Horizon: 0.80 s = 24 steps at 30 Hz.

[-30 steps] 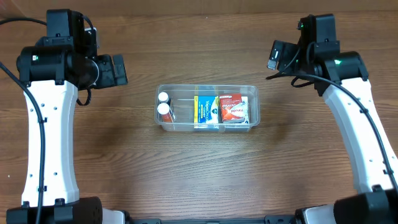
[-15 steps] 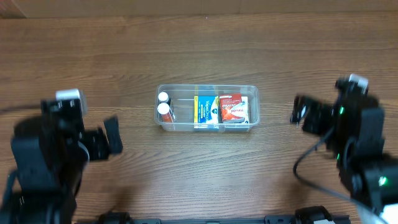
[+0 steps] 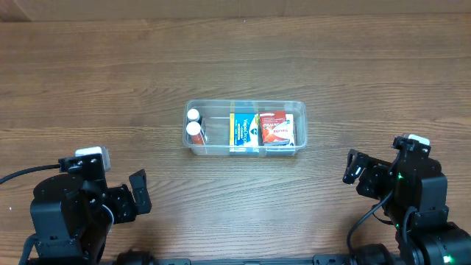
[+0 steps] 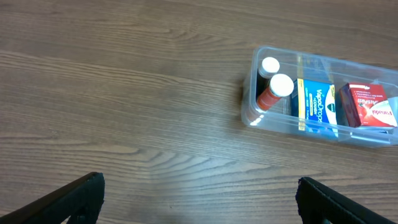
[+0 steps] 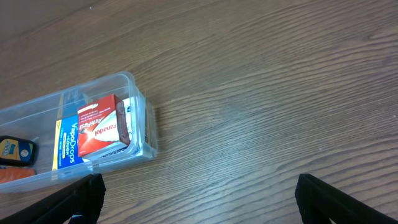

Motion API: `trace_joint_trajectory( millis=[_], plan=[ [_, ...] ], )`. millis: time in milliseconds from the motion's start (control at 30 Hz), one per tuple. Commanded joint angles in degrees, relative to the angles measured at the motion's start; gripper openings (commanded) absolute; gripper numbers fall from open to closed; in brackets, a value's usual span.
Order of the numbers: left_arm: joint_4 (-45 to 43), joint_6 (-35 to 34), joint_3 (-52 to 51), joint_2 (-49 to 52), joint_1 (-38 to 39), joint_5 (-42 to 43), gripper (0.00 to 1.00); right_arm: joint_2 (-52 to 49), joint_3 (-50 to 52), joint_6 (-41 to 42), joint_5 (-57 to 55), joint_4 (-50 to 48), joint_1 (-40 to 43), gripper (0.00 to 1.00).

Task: Pack container

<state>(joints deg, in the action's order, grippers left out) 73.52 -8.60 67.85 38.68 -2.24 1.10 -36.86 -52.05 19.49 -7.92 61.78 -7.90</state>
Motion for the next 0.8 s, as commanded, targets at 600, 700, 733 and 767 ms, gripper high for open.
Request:
trace_joint_trajectory(
  millis=[600,700,733,767],
  plan=[
    [0.0,-0.6,-0.1,-0.1,0.4,0.4,1.0,10.1,11.4,-15.3,6.7,-12.3,-0.1,1.0],
    [0.0,-0.6,-0.1,-0.1,0.4,0.4,1.0,17.7,21.1,-15.5,9.0,-19.6,-0.1,1.0],
    [0.0,-0.6,-0.1,-0.1,0.4,0.4,1.0,19.9,23.8,-15.5,9.9,-21.8,-0.1,1.0],
    [0.0,-0.6,-0.1,-0.1,0.4,0.4,1.0,22.1,26.5,-15.5,10.9,-24.6,-0.1,1.0]
  ],
)
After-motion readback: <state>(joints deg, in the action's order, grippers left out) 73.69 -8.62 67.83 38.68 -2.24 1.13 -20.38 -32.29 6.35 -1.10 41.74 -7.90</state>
